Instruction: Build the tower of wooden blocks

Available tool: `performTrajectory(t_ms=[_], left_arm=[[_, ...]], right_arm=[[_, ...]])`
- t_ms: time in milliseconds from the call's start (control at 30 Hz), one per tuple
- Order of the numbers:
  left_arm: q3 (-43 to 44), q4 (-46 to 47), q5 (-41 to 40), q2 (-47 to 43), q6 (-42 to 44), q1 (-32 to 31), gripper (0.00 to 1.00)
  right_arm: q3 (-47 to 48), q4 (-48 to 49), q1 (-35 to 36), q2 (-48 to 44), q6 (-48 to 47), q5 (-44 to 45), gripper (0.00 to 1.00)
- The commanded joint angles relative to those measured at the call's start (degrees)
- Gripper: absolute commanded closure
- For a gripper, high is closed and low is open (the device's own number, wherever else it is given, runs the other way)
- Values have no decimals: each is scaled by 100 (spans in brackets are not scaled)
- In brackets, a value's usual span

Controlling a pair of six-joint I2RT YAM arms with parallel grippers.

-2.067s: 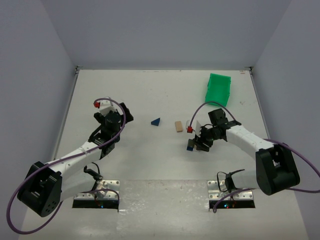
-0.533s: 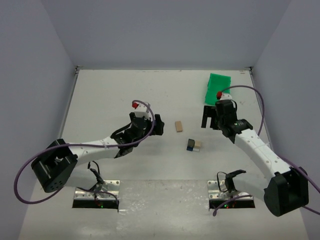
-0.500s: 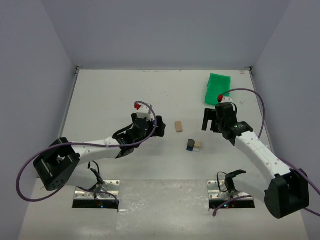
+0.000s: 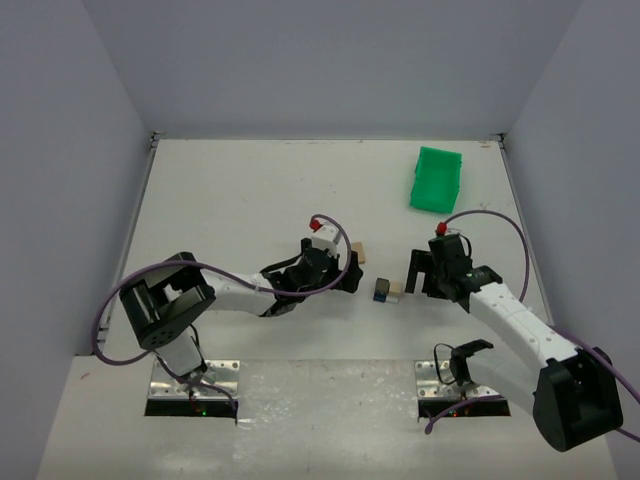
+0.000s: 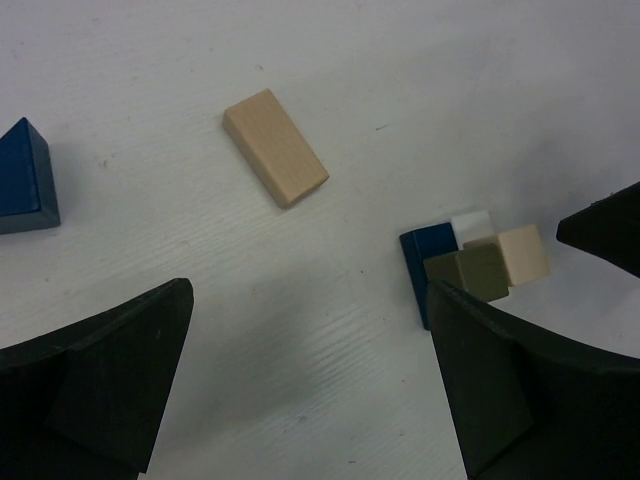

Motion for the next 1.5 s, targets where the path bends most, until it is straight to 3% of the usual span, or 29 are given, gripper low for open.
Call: performTrajectory(t_ms=[0, 333, 1467], left_arm=[[272, 523, 181, 251, -53, -95, 0], [505, 537, 308, 678, -25, -131, 0], [916, 468, 445, 1345, 31, -299, 0]], right_arm=[[-153, 436, 10, -110, -96, -126, 1], [-255, 848, 9, -85, -170, -43, 1], [-269, 821, 10, 129, -100, -290, 1]])
